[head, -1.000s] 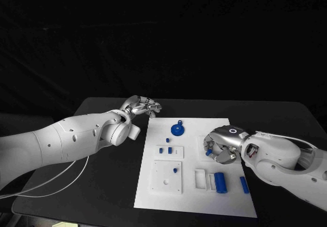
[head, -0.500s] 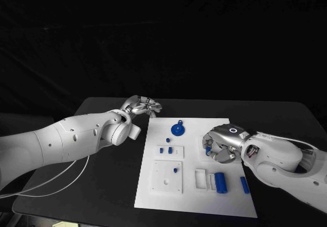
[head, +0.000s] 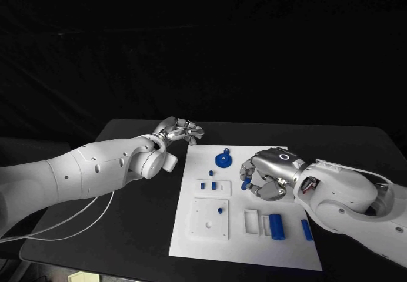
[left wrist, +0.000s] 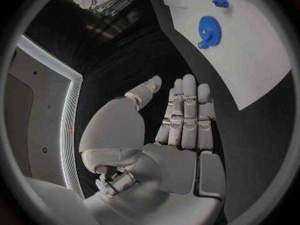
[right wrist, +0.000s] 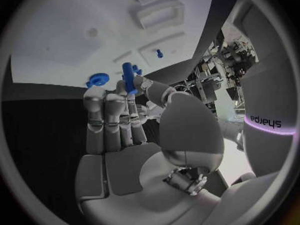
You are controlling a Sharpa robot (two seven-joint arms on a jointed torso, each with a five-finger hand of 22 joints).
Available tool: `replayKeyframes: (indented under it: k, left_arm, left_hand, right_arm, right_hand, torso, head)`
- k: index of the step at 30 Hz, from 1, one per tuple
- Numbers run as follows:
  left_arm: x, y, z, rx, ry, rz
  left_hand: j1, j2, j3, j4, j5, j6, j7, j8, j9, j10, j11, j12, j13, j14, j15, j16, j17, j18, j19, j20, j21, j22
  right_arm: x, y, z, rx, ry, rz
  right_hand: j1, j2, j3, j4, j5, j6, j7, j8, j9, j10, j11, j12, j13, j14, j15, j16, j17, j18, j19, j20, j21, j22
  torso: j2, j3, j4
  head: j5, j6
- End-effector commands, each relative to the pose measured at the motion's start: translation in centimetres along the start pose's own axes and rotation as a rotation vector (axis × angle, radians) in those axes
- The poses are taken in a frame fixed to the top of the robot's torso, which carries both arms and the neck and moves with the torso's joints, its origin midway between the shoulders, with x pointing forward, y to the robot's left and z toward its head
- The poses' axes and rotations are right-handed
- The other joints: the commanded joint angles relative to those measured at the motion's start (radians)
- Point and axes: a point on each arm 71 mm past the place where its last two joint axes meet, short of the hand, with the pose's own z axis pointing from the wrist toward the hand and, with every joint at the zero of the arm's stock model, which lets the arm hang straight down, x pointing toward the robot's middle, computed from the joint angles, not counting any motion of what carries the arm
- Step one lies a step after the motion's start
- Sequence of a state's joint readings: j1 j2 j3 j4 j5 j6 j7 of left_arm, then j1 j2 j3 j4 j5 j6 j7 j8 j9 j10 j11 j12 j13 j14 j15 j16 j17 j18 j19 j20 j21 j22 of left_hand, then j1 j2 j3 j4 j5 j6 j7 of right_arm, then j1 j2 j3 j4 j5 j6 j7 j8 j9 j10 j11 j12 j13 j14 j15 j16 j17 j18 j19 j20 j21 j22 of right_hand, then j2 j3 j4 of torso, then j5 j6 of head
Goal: Assemble the parts on the task board
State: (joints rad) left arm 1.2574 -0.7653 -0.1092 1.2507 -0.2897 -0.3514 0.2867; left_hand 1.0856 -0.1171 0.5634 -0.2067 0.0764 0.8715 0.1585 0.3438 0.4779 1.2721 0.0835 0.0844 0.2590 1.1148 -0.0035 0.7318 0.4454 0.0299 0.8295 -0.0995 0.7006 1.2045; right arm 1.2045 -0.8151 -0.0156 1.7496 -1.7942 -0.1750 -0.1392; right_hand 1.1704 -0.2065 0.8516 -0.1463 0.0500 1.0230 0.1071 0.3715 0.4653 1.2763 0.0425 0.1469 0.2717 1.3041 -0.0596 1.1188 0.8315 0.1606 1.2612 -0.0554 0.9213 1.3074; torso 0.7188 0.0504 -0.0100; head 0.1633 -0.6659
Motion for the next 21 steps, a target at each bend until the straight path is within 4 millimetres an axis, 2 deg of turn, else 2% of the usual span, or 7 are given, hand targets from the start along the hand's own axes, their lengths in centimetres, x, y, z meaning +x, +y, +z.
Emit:
replayKeyframes:
  k: [1, 5, 12, 21]
  left_arm:
    - [0.3, -0.2, 0.1, 0.008, 0.014, -0.01]
    - [0.3, -0.2, 0.1, 0.009, 0.014, -0.01]
    - [0.7, -0.3, 0.2, 0.01, 0.022, -0.013]
    - [1.0, -0.3, 0.3, 0.012, 0.028, -0.015]
  left_hand:
    - [-0.002, 0.009, 0.002, -0.007, 0.004, -0.007, -0.002, 0.007, -0.001, 0.003, 0.002, -0.005, -0.001, 0.006, 0.001, -0.007, 0.002, 0.014, 0.006, -0.001, -0.007, 0.002]
    - [-0.002, 0.01, 0.002, -0.007, 0.004, -0.007, -0.002, 0.007, -0.001, 0.003, 0.002, -0.005, -0.001, 0.006, 0.001, -0.007, 0.002, 0.014, 0.006, -0.001, -0.007, 0.002]
    - [-0.002, 0.01, 0.002, -0.007, 0.004, -0.007, -0.002, 0.007, -0.001, 0.003, 0.002, -0.005, -0.001, 0.006, 0.001, -0.008, 0.003, 0.014, 0.006, -0.001, -0.007, 0.002]
    - [-0.002, 0.01, 0.002, -0.007, 0.004, -0.007, -0.002, 0.007, -0.001, 0.003, 0.002, -0.006, -0.001, 0.006, 0.001, -0.008, 0.004, 0.014, 0.006, -0.001, -0.007, 0.002]
  right_arm:
    - [-0.1, 1.2, 0.6, -0.041, -0.014, 0.053]
    - [0.2, 3.0, 1.5, -0.089, -0.019, 0.076]
    - [2.5, 6.3, 2.9, -0.172, 0.009, 0.109]
    - [4.9, 8.3, 3.6, -0.217, 0.055, 0.106]
  right_hand:
    - [-0.001, 0.004, 0.007, 0.0, -0.001, 0.009, 0.001, 0.004, 0.012, 0.031, -0.003, 0.006, 0.002, -0.003, -0.013, 0.002, -0.001, 0.101, 0.0, -0.005, 0.007, 0.019]
    - [-0.001, 0.006, 0.008, 0.0, -0.001, 0.009, 0.001, 0.003, 0.012, 0.03, -0.003, 0.006, 0.002, -0.003, -0.013, 0.002, -0.001, 0.101, 0.0, -0.005, 0.007, 0.019]
    - [-0.002, 0.008, 0.008, -0.003, -0.001, 0.008, 0.001, 0.003, 0.013, 0.03, -0.003, 0.005, 0.003, -0.003, -0.013, 0.002, -0.001, 0.101, 0.0, -0.006, 0.007, 0.018]
    - [-0.004, 0.012, 0.008, -0.009, -0.001, 0.006, 0.001, 0.003, 0.014, 0.029, -0.003, 0.004, 0.005, -0.004, -0.013, 0.001, -0.001, 0.101, 0.0, -0.007, 0.007, 0.018]
  torso:
    - [0.0, -0.0003, -0.0001]
    - [0.0, -0.0005, 0.0003]
    - [0.0, -0.0016, 0.0017]
    - [0.0, -0.0017, 0.0015]
  head:
    - [0.005, -0.002]
    - [0.009, -0.004]
    - [0.017, -0.009]
    - [0.028, -0.015]
